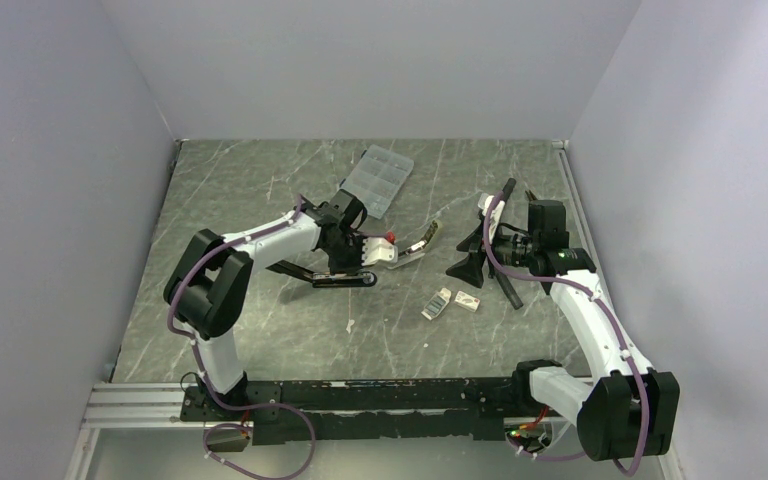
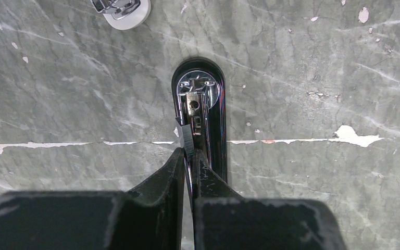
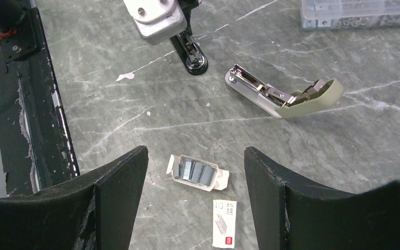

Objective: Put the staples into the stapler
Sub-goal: Pick up the stapler.

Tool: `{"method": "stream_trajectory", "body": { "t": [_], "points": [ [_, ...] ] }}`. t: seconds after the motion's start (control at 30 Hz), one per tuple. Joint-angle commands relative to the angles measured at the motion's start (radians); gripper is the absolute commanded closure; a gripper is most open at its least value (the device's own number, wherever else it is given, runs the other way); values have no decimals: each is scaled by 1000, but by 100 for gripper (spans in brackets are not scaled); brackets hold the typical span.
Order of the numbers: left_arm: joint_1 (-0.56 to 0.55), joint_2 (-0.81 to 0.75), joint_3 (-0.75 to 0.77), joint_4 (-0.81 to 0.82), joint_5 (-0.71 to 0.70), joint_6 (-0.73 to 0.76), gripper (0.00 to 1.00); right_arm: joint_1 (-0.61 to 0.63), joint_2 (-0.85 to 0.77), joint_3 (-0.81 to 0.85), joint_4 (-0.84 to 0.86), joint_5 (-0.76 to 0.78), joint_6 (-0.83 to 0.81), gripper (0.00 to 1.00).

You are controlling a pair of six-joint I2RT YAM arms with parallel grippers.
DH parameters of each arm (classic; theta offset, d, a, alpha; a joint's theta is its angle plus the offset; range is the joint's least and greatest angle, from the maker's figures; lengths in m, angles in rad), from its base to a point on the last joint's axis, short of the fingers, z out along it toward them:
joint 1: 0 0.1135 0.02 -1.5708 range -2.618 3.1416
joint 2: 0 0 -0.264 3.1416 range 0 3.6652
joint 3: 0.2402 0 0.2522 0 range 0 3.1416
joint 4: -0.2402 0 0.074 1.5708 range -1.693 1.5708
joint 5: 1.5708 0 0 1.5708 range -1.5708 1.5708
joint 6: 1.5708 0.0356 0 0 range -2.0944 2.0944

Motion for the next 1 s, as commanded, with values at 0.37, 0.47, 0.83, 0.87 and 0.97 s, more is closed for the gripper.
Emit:
{"method": "stream_trajectory", "body": {
  "t": [0.37,0.47,0.83,0.87,0.97],
  "points": [
    [5,-74,-22,12,-22,-13,97,-4,-10,11,-7,-22,-24,28],
    [5,-87,-30,28,-31,-14,97,-4,-9,13,-7,-22,-24,28],
    [5,-119,-37,47,-27,-23,97,-4,-10,12,-6,-22,-24,28],
    [5,-124,-38,54,-30,-24,97,-4,-10,11,-6,-22,-24,28],
    [5,-145,-45,64,-42,-24,97,-4,-9,12,-7,-22,-24,28]
  ]
}}
